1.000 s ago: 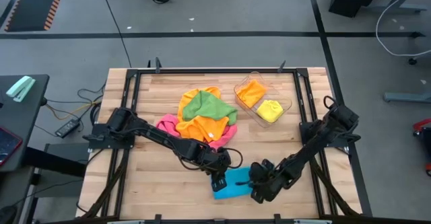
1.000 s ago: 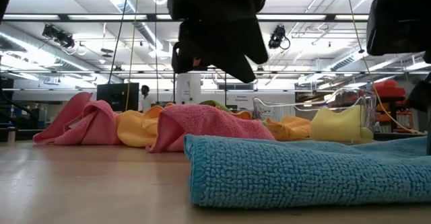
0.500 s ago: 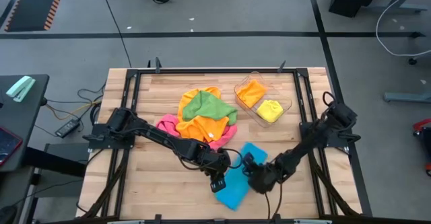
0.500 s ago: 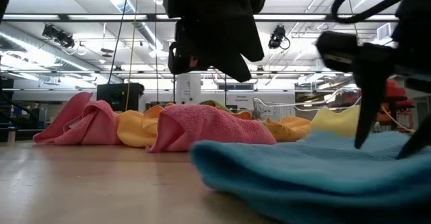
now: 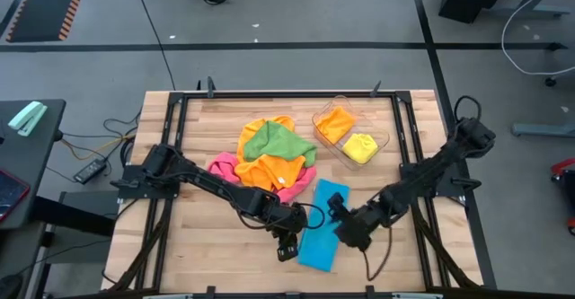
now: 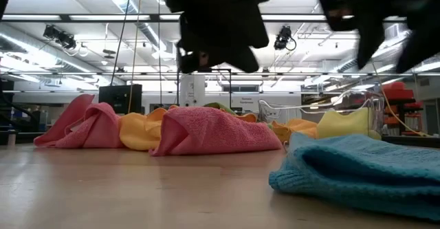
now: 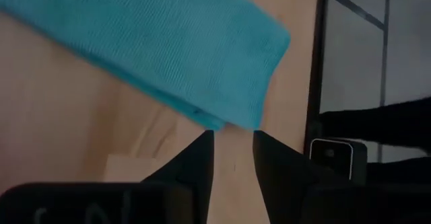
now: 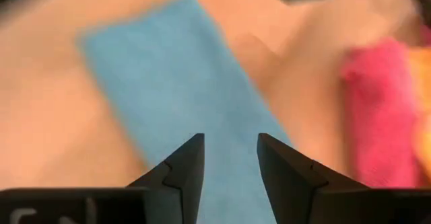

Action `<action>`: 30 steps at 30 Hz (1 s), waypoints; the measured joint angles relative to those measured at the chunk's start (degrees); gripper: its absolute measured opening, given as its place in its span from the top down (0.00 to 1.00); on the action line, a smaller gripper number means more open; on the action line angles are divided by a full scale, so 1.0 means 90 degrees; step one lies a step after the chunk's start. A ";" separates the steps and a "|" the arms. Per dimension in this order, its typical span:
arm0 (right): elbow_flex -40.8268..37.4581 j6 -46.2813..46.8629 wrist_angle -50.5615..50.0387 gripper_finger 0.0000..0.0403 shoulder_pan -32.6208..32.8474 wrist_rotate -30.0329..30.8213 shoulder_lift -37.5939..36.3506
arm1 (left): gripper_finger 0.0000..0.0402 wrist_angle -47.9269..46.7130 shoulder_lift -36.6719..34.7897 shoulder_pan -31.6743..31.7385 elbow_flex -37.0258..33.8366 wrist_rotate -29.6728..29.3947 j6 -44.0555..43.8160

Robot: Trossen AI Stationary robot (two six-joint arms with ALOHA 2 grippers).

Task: Fold microfiber towels
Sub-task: Fold the blue towel

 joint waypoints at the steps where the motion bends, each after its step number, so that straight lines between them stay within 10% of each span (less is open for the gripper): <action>1: 0.0000 0.0120 0.0052 0.64 0.0109 -0.0142 -0.0005 | 0.72 0.0087 0.0000 -0.0002 0.0000 -0.0009 0.0225; 18: 0.0036 0.3205 0.0430 0.63 0.1384 0.0176 0.0433 | 0.46 0.0319 0.0513 -0.0678 0.0002 -0.2127 0.7215; 30: 0.0062 0.4313 0.0422 0.63 0.1472 0.0433 0.0376 | 0.49 0.0791 0.0975 -0.0669 0.0004 -0.2154 0.9027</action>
